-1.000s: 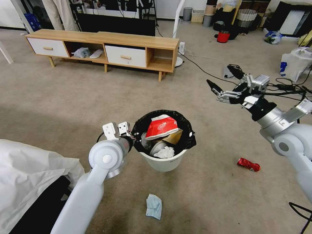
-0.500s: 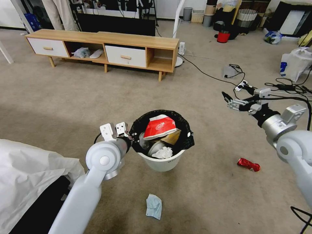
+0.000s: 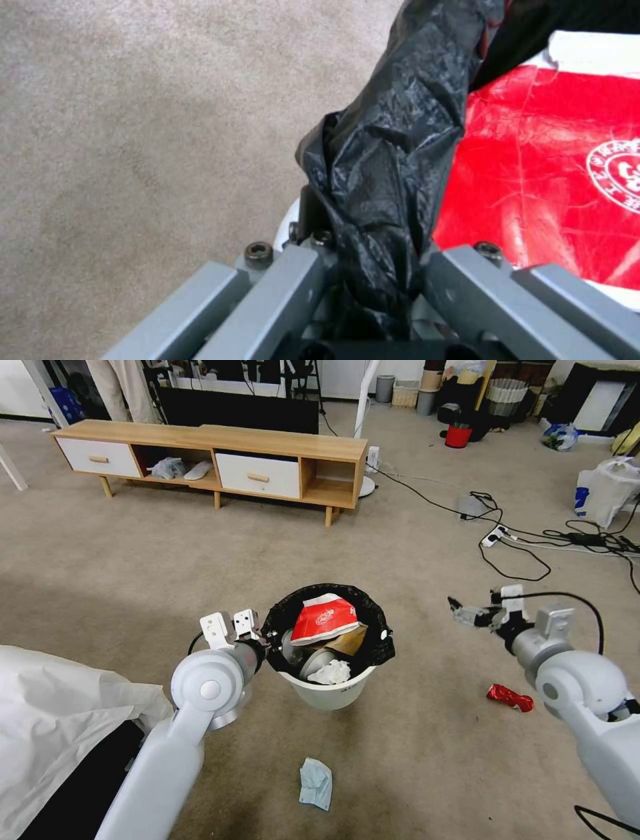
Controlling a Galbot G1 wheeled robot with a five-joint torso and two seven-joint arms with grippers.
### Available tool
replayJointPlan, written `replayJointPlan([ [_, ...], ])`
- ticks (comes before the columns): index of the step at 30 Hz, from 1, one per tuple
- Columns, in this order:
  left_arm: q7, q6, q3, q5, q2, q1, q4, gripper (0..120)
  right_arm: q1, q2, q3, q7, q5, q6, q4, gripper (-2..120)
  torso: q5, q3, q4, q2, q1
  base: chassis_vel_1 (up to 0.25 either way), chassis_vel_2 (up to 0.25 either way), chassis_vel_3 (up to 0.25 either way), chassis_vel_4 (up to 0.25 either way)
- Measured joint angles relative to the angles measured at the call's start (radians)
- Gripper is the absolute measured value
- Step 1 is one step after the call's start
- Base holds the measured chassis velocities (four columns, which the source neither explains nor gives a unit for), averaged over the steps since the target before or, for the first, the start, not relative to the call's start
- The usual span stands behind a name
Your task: Pick up the trash bin and place the garbage on the floor into it.
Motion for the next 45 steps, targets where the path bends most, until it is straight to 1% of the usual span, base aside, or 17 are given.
replayJointPlan([
  [4, 0.000, 0.000, -0.003, -0.001, 0.006, 0.000, -0.004, 2, -0.051, 0.003, -0.044, 0.000, -0.016, -0.008, -0.007, 100, 0.0001, 0.000, -0.0002, 0.000, 0.000, 0.000, 0.000, 0.000, 0.000],
  [7, 0.000, 0.000, -0.003, -0.002, 0.006, 0.000, -0.005, 2, -0.063, 0.003, -0.062, -0.001, -0.021, -0.008, -0.009, 100, 0.0000, 0.000, -0.0001, 0.000, 0.000, 0.000, 0.000, 0.000, 0.000],
  [8, -0.001, 0.000, -0.003, -0.002, 0.006, 0.000, -0.007, 2, -0.079, 0.009, -0.098, -0.002, -0.040, -0.005, -0.019, 100, 0.0000, 0.000, -0.0002, 0.000, 0.000, 0.000, 0.000, 0.000, 0.000],
  [9, -0.001, 0.000, -0.003, -0.002, 0.006, 0.000, -0.007, 2, -0.079, 0.009, -0.098, -0.002, -0.040, -0.005, -0.019, 100, 0.0000, 0.000, -0.0002, 0.000, 0.000, 0.000, 0.000, 0.000, 0.000],
  [11, -0.002, 0.000, -0.004, -0.003, 0.010, 0.005, -0.012, 2, -0.087, 0.025, -0.147, 0.001, -0.056, 0.003, -0.037, 100, 0.0000, 0.000, 0.0000, 0.000, 0.000, 0.000, 0.000, 0.000, 0.000],
  [18, -0.003, 0.000, -0.006, -0.003, 0.012, 0.010, -0.016, 2, -0.088, 0.040, -0.211, -0.001, -0.076, 0.031, -0.061, 100, 0.0000, 0.000, 0.0000, 0.000, 0.000, 0.000, 0.000, 0.000, 0.000],
  [24, -0.004, 0.000, -0.006, -0.001, 0.011, 0.012, -0.016, 2, -0.092, 0.048, -0.247, -0.012, -0.101, 0.057, -0.084, 100, 0.0000, 0.000, -0.0001, 0.000, 0.000, 0.000, 0.000, 0.000, 0.000],
  [34, -0.004, 0.000, -0.007, 0.000, 0.009, 0.004, -0.011, 2, -0.097, 0.060, -0.285, -0.026, -0.123, 0.071, -0.106, 100, 0.0000, 0.000, -0.0001, 0.000, 0.000, 0.000, 0.000, 0.000, 0.000],
  [43, -0.004, 0.000, -0.009, -0.001, 0.012, -0.003, -0.008, 2, -0.093, 0.060, -0.344, -0.026, -0.124, 0.067, -0.112, 100, 0.0000, 0.000, 0.0000, 0.000, 0.000, 0.000, 0.000, 0.000, 0.000],
  [45, -0.004, 0.000, -0.011, -0.001, 0.015, -0.003, -0.008, 2, -0.095, 0.058, -0.357, -0.024, -0.115, 0.038, -0.112, 100, 0.0000, 0.000, -0.0001, 0.000, 0.000, 0.000, 0.000, 0.000, 0.000],
])
